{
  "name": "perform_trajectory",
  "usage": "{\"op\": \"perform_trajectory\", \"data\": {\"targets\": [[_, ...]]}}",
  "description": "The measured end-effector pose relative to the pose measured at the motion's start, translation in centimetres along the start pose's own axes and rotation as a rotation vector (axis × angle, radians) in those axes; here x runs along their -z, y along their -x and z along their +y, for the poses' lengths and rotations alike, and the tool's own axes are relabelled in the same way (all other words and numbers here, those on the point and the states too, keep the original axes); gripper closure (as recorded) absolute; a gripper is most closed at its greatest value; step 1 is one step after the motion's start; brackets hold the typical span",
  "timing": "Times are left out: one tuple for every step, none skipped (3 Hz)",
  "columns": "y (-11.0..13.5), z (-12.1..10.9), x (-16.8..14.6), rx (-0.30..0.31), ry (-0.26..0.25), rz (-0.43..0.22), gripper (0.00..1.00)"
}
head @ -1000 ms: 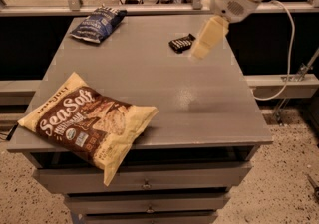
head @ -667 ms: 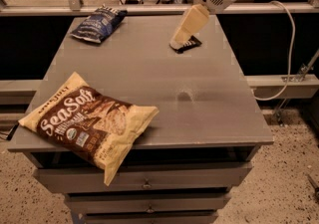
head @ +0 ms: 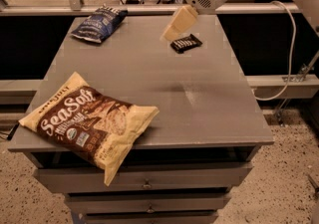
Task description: Pick blue chip bag
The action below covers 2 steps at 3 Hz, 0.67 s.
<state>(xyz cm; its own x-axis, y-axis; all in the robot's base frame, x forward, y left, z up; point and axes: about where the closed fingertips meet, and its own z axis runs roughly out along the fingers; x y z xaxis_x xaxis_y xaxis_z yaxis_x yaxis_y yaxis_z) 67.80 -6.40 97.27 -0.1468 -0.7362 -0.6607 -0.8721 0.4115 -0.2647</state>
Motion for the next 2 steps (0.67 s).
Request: {"op": "perform_trajectory", "data": {"targets": [[3.4, -2.3, -5.8, -0.036, 0.005, -0.111, 0.0], [7.9, -5.3, -14.6, -0.095, 0.02, -0.222, 0.0]]}}
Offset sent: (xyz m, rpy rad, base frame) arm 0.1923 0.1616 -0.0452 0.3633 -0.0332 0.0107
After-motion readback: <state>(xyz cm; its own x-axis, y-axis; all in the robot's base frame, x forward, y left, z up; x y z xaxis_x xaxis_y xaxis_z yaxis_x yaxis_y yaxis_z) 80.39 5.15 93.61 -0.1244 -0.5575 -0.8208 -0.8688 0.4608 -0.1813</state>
